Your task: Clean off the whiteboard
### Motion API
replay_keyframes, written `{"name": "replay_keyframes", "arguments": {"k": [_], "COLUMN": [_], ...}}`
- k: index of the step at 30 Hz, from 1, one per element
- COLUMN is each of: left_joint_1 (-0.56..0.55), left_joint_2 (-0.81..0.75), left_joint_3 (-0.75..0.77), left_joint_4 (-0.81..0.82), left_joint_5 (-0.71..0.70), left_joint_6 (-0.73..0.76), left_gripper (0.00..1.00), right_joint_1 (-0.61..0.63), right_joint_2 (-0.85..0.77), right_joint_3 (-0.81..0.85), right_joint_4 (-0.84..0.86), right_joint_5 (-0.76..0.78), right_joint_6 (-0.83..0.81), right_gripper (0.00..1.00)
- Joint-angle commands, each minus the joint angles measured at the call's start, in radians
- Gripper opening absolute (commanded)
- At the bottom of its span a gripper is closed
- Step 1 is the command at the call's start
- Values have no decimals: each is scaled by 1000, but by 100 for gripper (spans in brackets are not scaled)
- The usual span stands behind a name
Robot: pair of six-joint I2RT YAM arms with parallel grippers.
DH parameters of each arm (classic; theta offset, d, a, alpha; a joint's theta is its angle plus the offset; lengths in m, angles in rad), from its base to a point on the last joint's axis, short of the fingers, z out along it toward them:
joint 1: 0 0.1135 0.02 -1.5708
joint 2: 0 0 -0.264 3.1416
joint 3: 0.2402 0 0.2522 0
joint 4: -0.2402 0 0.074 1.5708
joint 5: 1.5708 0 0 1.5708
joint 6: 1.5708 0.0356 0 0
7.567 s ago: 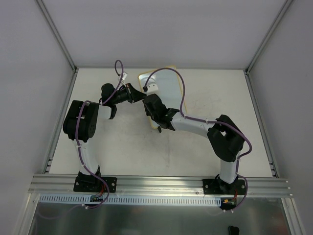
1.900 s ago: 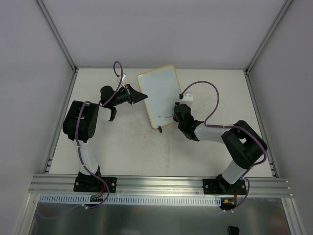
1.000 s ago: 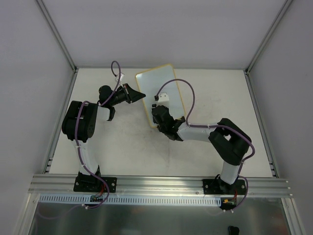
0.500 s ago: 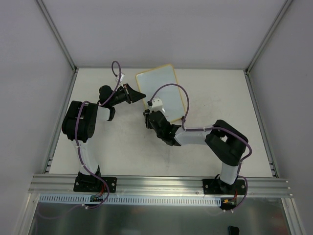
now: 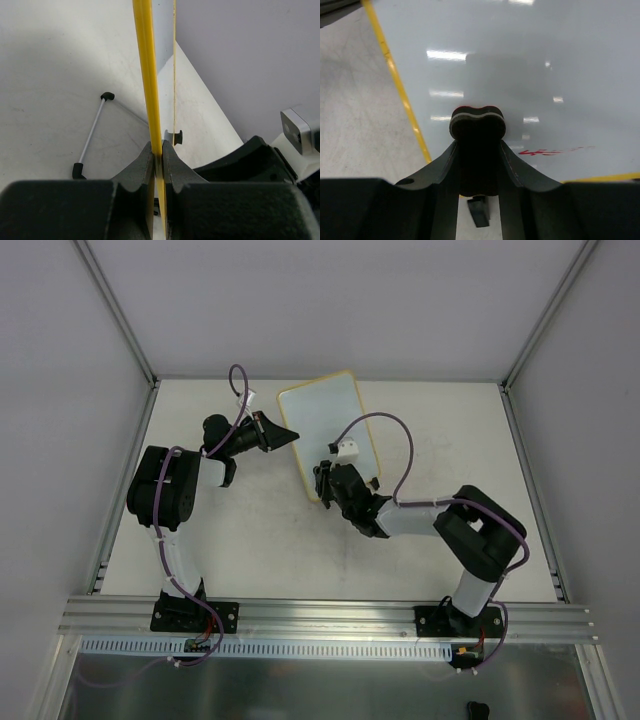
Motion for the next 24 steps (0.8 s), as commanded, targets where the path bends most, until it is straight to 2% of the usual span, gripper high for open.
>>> {"name": "replay_keyframes", "arguments": {"k": [1, 16, 24], "left_joint_1": [-26, -26, -26], "left_joint_2": [-30, -31, -33], "left_joint_3": [-10, -12, -13], "left_joint_4": [10, 10, 10], "left_joint_5": [52, 54, 54], "left_joint_6": [104, 105, 105], "left_gripper": [0, 0, 0], "right_joint_1": [-99, -333, -366], "right_joint_2": [-21, -49, -67], "right_joint_3": [-64, -113, -133], "right_joint_4": [-79, -245, -247], "right_joint_5": [84, 90, 69], "right_joint_6": [3, 130, 146], "right_gripper": [0, 0, 0]}}
